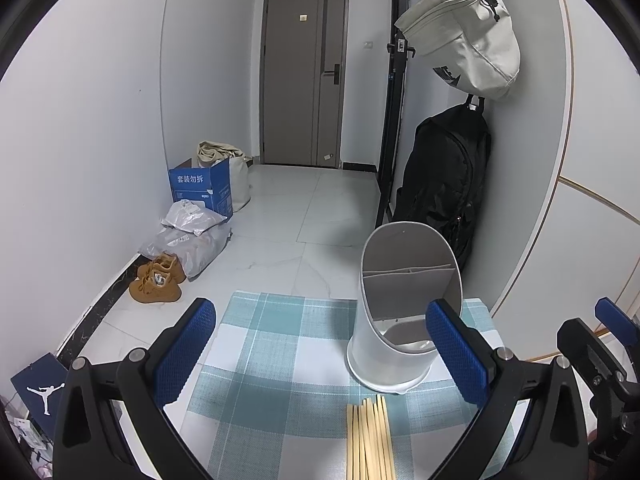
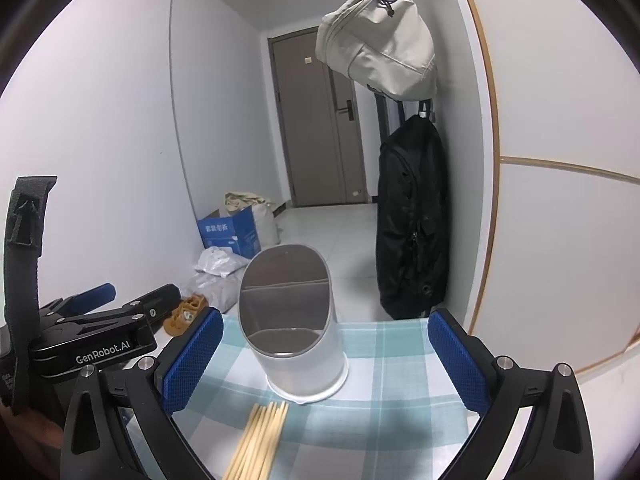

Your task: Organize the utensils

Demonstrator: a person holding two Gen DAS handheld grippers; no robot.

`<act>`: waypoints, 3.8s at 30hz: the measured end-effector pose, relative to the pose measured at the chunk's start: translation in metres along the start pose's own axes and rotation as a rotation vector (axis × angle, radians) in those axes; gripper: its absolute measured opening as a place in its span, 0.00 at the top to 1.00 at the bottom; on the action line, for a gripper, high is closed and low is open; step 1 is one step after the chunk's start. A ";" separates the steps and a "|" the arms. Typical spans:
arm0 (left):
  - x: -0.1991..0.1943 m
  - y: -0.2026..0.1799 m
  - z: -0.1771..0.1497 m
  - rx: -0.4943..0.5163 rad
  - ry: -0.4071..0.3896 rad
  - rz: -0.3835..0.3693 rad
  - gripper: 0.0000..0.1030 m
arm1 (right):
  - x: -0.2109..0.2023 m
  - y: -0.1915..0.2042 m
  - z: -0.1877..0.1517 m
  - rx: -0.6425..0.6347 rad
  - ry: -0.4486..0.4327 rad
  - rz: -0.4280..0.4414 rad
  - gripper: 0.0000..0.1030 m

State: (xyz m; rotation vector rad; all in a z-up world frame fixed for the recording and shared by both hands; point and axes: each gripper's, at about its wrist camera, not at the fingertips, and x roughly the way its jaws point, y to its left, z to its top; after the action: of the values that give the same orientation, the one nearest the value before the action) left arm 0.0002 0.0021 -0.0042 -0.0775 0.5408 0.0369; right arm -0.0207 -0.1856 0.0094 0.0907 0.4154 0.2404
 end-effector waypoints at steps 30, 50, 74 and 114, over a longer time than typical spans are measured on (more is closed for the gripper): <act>0.002 -0.002 -0.002 -0.004 0.013 -0.005 0.01 | 0.001 0.001 -0.001 -0.008 -0.003 -0.001 0.00; 0.008 0.002 -0.003 -0.007 0.047 -0.036 0.01 | 0.005 0.003 -0.004 -0.016 0.030 0.000 0.00; 0.078 0.073 -0.033 -0.087 0.379 0.009 0.01 | 0.124 0.035 -0.091 -0.093 0.643 0.086 0.47; 0.095 0.073 -0.065 -0.077 0.577 -0.086 0.01 | 0.169 0.053 -0.112 -0.096 0.713 0.048 0.95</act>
State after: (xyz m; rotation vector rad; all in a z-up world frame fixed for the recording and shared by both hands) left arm 0.0438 0.0710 -0.1138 -0.1888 1.1126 -0.0511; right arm 0.0720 -0.0876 -0.1515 -0.0853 1.1103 0.3375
